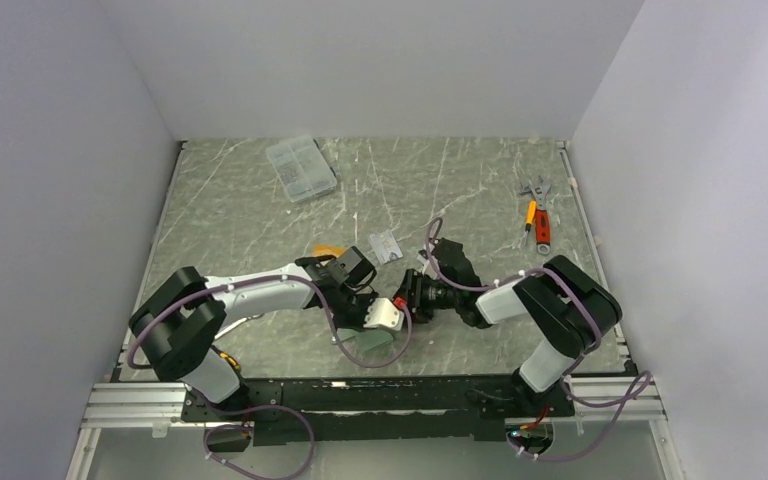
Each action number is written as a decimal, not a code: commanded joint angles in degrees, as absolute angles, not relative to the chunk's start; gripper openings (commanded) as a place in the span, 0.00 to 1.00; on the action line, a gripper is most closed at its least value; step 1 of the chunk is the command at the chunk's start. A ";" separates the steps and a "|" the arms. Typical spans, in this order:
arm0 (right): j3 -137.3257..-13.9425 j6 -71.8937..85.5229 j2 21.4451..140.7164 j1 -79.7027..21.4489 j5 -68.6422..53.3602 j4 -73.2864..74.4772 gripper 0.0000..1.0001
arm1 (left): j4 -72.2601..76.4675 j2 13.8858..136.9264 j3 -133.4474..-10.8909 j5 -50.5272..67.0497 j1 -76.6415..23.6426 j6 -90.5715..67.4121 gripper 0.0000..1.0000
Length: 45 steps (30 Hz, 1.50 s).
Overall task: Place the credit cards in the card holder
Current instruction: Close the card holder at the center of the board.
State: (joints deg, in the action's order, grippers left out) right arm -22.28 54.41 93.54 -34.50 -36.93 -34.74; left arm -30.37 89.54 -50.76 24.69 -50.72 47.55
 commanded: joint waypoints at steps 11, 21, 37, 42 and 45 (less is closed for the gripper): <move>-29.01 52.85 104.16 -39.62 -39.77 -32.94 0.40 | -26.93 88.28 -44.29 19.00 -51.06 48.07 0.08; -31.22 45.55 88.12 -37.40 -32.26 -10.18 0.00 | -39.99 83.80 -59.76 25.56 -43.88 42.67 0.10; -62.58 40.48 74.74 -46.11 23.18 62.34 0.00 | -49.94 74.73 -69.23 41.56 -24.53 40.06 0.99; -71.83 47.07 87.32 -54.13 33.41 73.17 0.00 | -49.32 72.38 -67.76 42.28 -21.46 38.77 0.99; -76.18 49.46 94.28 -57.47 36.85 77.16 0.00 | -49.04 70.86 -67.21 42.37 -18.96 38.72 0.99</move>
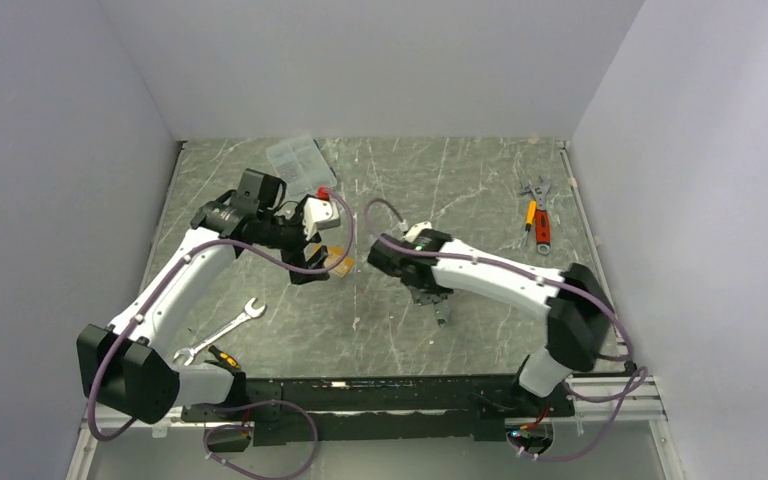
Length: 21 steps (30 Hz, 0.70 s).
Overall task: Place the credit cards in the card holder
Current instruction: Close the card holder at the center of the board.
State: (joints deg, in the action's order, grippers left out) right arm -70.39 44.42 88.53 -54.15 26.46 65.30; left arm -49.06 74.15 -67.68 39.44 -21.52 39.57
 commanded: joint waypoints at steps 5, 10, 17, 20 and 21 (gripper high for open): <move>-80.90 49.19 104.39 -61.22 36.94 74.47 0.00 | -49.80 68.04 -66.14 43.21 -15.23 38.71 0.99; -85.46 48.17 114.19 -63.87 35.06 70.43 0.03 | -51.47 66.01 -65.59 42.71 -11.96 39.04 0.99; -86.88 45.60 119.22 -64.82 27.72 60.06 0.45 | -47.69 61.31 -62.26 38.97 -6.81 36.82 0.99; -86.96 44.56 118.20 -64.80 24.59 57.07 0.62 | -50.24 62.56 -62.55 41.30 -5.99 38.50 0.99; -87.15 44.27 117.49 -64.67 23.84 56.36 0.66 | -50.62 63.17 -62.67 42.08 -5.98 39.01 0.99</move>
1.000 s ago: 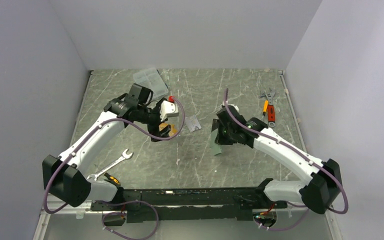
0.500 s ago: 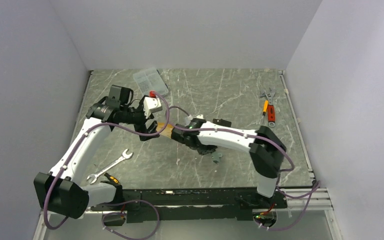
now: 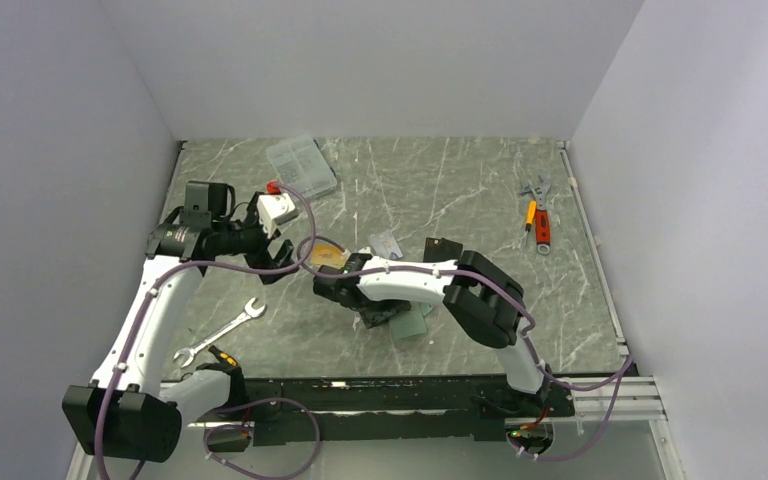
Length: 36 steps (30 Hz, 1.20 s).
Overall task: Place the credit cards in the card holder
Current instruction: Close the card holder at the center of the board.
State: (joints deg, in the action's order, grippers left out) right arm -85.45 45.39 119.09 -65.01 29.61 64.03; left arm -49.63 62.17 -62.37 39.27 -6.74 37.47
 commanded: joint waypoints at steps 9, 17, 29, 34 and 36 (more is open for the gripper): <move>-74.30 44.45 95.64 -55.32 12.16 45.12 0.72 | -50.07 64.72 -62.39 48.78 -7.17 41.44 0.99; -59.90 42.07 79.79 -41.55 8.41 43.12 0.65 | -42.08 68.18 -56.55 39.84 -27.33 42.46 0.99; -53.06 41.83 80.58 -37.13 0.79 36.52 0.59 | -27.02 84.82 -60.79 30.01 -52.16 35.95 0.99; -51.16 41.68 79.31 -34.53 -2.02 34.91 0.57 | -22.86 93.01 -63.94 27.18 -56.06 33.30 0.99; -50.33 41.36 78.81 -33.27 -2.87 34.56 0.56 | -21.85 95.02 -63.84 26.50 -57.05 32.90 0.99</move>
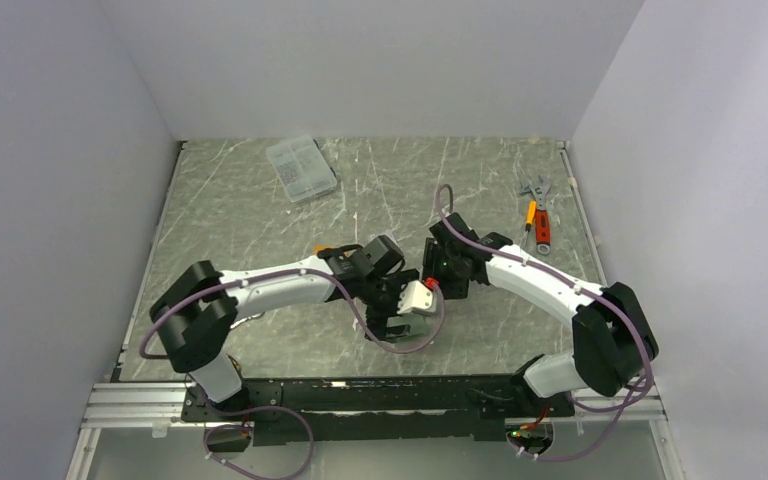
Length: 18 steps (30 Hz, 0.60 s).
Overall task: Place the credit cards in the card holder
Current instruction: Close the card holder at the center of the board.
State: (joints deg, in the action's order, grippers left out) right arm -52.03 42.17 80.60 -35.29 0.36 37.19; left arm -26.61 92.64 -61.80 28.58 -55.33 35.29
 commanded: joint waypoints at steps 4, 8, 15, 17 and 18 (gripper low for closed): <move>-48.23 40.75 78.68 -31.07 -4.10 33.82 0.54 | -20.78 97.81 -63.51 24.90 -59.15 34.09 0.99; -45.58 40.43 77.87 -28.39 -5.83 31.81 0.52 | -19.06 99.36 -62.46 20.17 -62.26 35.98 0.99; -43.29 40.87 76.32 -26.98 -7.39 29.65 0.49 | -18.34 100.73 -60.81 14.27 -63.90 40.14 0.87; -42.57 41.40 75.96 -26.95 -7.83 28.77 0.49 | -18.62 99.88 -59.93 12.98 -63.90 41.06 0.83; -42.21 41.62 75.81 -26.91 -8.01 28.40 0.48 | -18.63 99.30 -59.16 12.47 -63.90 41.50 0.81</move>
State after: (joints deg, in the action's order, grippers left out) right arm -43.46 41.08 77.97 -27.14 -6.28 31.88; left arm -19.18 100.38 -60.84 16.51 -63.99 38.61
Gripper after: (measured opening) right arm 0.492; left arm 0.834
